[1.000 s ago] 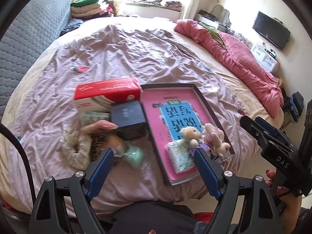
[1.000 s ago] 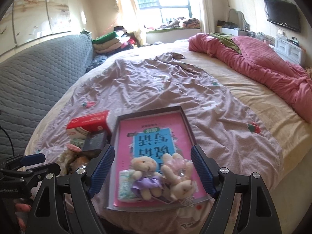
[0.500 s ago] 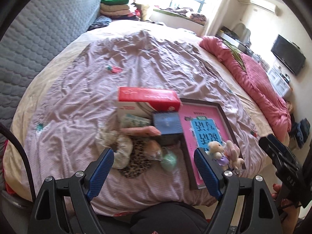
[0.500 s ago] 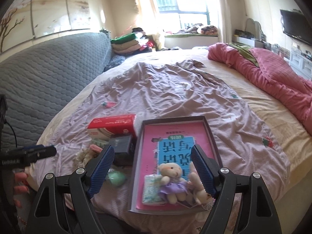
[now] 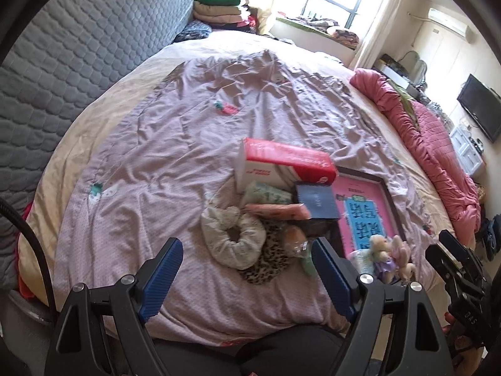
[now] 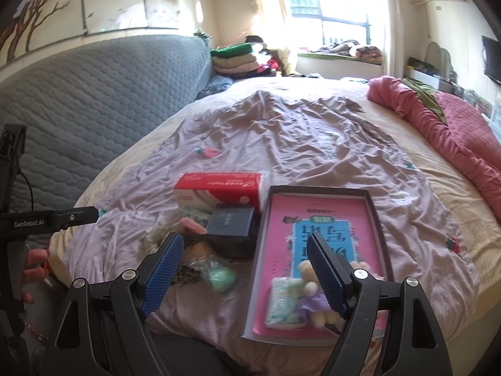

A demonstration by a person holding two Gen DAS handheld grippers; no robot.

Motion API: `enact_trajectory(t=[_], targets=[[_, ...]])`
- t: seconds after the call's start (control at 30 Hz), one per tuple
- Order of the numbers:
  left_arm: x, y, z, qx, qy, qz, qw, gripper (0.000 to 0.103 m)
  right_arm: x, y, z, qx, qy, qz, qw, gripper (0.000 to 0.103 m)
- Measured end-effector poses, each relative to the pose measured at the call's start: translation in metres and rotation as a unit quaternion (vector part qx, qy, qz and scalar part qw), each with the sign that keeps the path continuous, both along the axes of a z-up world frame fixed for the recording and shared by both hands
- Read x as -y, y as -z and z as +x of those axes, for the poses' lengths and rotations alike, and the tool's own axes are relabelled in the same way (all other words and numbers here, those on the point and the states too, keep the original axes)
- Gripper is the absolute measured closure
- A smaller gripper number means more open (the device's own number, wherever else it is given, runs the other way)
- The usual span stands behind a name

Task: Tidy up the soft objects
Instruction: 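Lift both open tools away from the pink tray, then grasp the cream floral scrunchie with the left tool while the right grasps the bagged green ball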

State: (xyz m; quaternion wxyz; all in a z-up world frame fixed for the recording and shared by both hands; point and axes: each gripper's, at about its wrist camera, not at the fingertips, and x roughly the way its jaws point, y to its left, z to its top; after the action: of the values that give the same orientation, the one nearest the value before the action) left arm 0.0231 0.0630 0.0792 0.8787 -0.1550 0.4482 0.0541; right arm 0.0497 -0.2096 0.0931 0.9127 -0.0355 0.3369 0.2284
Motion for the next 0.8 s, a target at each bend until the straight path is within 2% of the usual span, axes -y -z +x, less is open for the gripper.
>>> enact_trajectory(t=[0.3, 0.8], targets=[[-0.006, 0.031, 0.003, -0.024, 0.0, -0.012, 0.9997, 0.019, -0.021, 0.021, 0.002, -0.008, -0.023, -0.019, 1.0, 0.021], [-0.009, 0.082, 0.019, -0.06, 0.004, -0.042, 0.9973, 0.019, -0.05, 0.071, 0.02, -0.055, -0.052, -0.059, 0.995, 0.021]])
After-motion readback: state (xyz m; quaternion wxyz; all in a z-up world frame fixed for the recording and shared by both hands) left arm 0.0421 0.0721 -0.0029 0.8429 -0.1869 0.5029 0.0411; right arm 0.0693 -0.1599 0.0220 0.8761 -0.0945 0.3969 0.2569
